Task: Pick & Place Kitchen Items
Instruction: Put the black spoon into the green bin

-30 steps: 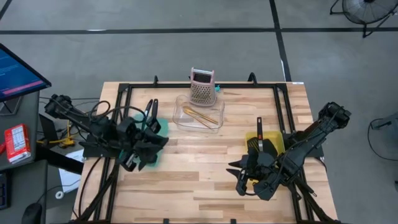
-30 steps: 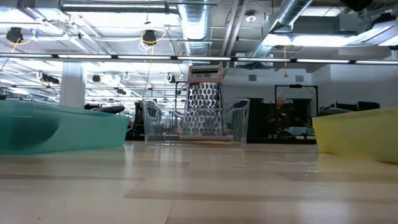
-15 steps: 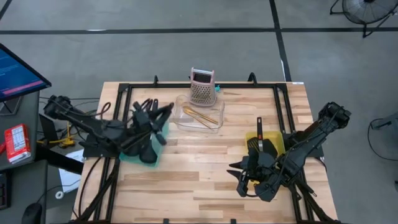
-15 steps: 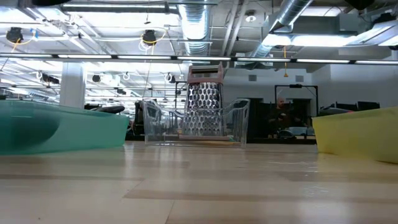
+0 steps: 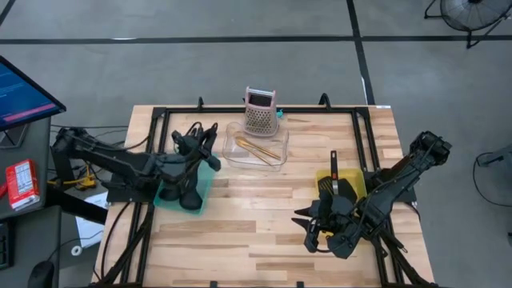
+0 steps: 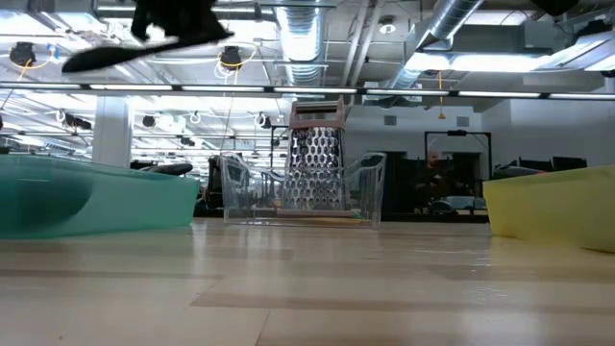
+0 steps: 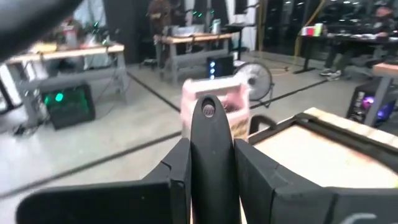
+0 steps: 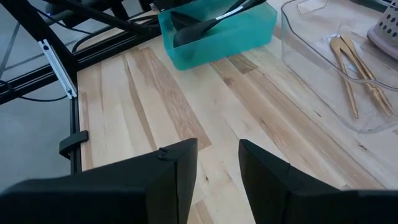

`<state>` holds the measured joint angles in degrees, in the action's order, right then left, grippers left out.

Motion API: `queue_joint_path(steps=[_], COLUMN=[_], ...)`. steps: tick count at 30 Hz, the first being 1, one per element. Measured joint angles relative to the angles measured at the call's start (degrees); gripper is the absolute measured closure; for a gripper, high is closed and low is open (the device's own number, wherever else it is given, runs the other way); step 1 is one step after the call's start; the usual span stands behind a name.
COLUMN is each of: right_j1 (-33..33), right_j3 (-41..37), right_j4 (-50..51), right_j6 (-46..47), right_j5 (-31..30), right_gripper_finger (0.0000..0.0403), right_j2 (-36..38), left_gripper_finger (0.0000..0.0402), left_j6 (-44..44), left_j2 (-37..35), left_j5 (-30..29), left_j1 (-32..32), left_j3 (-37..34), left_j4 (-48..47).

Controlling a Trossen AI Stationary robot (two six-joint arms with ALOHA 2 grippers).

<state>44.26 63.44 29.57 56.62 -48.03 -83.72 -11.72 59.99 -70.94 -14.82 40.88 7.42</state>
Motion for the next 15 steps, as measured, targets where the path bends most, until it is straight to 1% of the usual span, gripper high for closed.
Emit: queue_joint_path(steps=[5,7,10,12,15], right_j1=[0.4,0.5,0.5,0.5,0.5], right_j3=[0.0,0.0,0.0,0.0,0.0], right_j4=[0.0,0.0,0.0,0.0,0.0], right_j6=[0.0,0.0,0.0,0.0,-0.2], right_j5=[0.0,0.0,0.0,0.0,0.0], right_gripper_finger=[0.0285,0.0285,0.0285,0.0285,0.0285], right_j2=[0.0,0.0,0.0,0.0,0.0], left_gripper_finger=[0.0332,0.0332,0.0332,0.0332,0.0332], left_j6=[-11.4,-13.7,-15.9,-18.3,-22.8], left_j2=[0.0,0.0,0.0,0.0,0.0], left_j5=[0.4,0.4,2.0,3.5,3.8], left_j1=[1.4,1.5,1.4,1.4,1.4], left_j3=[-6.9,-9.1,-11.4,-12.7,-14.6], left_j4=[0.2,0.5,0.5,0.7,0.7])
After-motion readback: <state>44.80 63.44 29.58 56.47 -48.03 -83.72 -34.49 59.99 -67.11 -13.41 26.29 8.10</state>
